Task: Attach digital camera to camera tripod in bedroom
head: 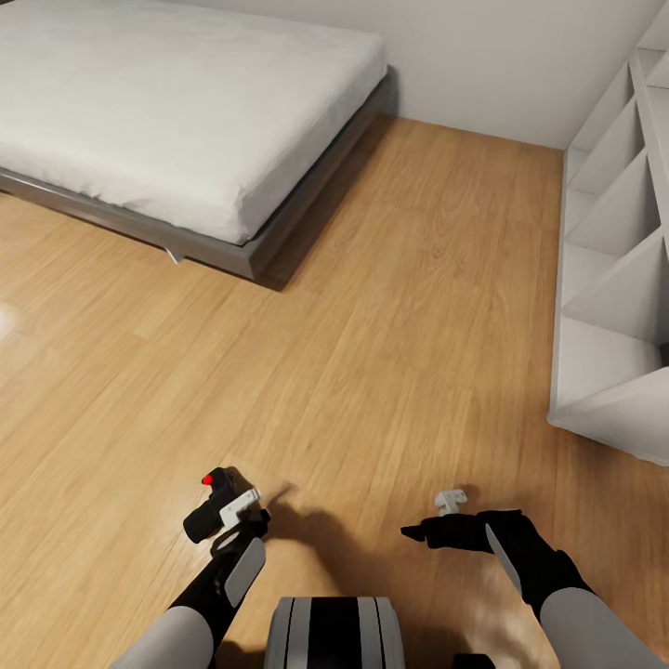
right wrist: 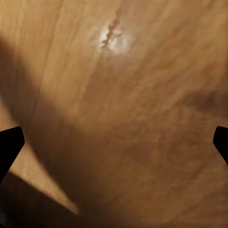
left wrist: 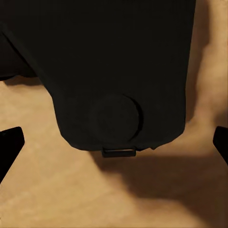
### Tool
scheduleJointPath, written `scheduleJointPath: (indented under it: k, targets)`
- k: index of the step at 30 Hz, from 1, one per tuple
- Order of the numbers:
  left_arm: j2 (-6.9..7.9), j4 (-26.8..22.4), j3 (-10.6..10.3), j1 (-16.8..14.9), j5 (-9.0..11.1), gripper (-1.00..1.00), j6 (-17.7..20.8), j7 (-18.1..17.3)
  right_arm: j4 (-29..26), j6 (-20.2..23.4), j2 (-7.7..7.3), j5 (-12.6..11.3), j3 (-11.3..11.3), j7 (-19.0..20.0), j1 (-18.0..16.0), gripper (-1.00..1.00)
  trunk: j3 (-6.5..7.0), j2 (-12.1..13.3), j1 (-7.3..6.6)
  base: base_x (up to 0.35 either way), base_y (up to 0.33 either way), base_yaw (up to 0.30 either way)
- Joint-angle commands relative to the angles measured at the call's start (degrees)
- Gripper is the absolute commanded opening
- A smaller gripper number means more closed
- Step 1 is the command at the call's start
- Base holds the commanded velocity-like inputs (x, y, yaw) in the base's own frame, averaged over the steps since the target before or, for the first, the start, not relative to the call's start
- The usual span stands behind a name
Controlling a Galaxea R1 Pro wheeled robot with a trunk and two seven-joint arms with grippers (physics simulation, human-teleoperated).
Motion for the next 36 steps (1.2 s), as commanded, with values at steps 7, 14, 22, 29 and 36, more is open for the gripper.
scheduleJointPath:
  k: [7,14,22,29,36]
  targets:
    - [0.03,0.4,-0.1,0.0,0.4,1.00,-0.6,0.3,-0.1,0.2,0.02,0.6,-0.1,0.4,0.0,1.00,-0.03,0.0,-0.01,0.000,0.000,0.000]
    - [0.04,0.2,-0.1,0.0,0.4,1.00,-0.7,0.3,0.0,0.2,0.04,0.6,-0.1,0.4,0.0,1.00,-0.03,0.0,-0.01,0.000,0.000,0.000]
    - [0.04,-0.2,-0.1,0.0,0.4,1.00,-0.8,0.3,0.0,0.1,0.07,0.6,-0.1,0.4,0.0,1.00,-0.03,0.0,-0.01,0.000,0.000,0.000]
    - [0.04,0.0,-0.1,0.0,0.4,1.00,-3.3,0.3,0.0,0.1,0.07,0.6,-0.2,0.4,0.0,1.00,-0.03,0.0,-0.01,0.000,0.000,0.000]
    - [0.07,0.5,-0.1,0.0,0.4,1.00,-6.7,0.3,0.0,0.1,0.05,0.6,-0.1,0.4,0.0,1.00,-0.03,0.0,-0.01,0.000,0.000,0.000]
